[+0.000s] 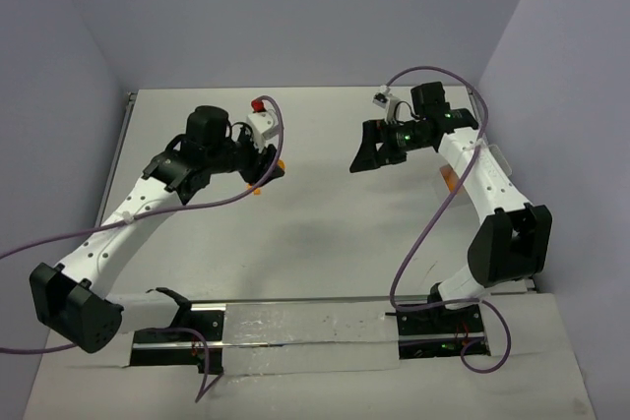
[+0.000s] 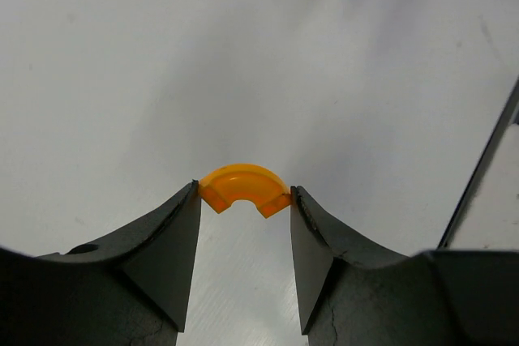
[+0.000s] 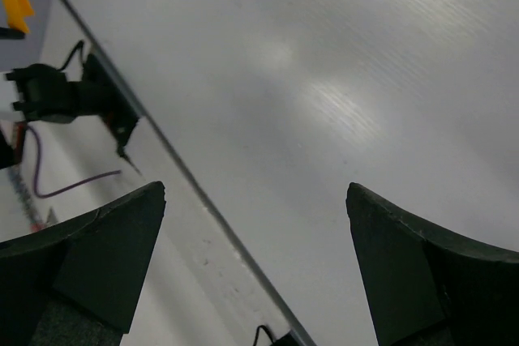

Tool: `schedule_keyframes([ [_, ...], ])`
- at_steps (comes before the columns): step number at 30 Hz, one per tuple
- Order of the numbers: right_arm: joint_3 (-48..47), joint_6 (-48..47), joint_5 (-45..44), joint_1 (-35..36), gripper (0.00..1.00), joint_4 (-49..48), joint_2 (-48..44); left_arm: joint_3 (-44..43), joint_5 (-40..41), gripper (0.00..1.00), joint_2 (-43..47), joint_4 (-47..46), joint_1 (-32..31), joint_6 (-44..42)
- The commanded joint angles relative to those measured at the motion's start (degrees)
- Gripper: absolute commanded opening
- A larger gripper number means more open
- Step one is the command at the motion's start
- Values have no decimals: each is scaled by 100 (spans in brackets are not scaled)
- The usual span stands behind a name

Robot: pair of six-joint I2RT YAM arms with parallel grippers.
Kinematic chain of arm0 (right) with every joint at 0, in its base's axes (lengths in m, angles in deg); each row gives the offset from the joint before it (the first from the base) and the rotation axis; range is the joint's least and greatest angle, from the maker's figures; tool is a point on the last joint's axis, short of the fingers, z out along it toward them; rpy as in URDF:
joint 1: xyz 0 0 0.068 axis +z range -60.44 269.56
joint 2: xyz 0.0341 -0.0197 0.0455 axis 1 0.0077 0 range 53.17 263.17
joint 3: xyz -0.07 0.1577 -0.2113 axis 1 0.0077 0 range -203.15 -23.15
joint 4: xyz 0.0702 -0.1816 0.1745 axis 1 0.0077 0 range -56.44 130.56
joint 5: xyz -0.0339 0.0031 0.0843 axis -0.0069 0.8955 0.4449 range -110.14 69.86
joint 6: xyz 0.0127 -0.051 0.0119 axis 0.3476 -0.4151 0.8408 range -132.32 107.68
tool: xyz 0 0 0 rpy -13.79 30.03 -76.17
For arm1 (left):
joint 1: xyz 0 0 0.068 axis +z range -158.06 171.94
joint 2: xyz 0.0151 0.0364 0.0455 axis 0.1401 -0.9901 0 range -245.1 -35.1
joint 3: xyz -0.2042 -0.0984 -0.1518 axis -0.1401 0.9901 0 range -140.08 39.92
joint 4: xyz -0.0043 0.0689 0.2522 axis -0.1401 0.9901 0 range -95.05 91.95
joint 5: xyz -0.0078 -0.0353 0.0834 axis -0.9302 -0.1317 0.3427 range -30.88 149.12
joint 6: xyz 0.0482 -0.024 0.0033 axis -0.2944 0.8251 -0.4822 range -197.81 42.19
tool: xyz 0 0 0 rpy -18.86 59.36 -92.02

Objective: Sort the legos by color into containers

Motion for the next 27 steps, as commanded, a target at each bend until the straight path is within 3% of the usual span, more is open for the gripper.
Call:
schedule_keyframes([
  [1, -87, 502, 1248, 288, 99, -617, -136, -296, -641, 36, -106, -211, -283, 263],
  [10, -414, 994, 1440, 848, 97, -774, 203, -602, -216, 33, -281, -71, -1206, -10],
  [19, -210, 1166, 1477, 1061, 81, -934, 322, -744, 111, 32, -427, -35, -1545, -148],
  [27, -261, 1094, 2022, 1294, 74, -833, 522, -841, 251, 32, -528, -22, -1701, -230],
])
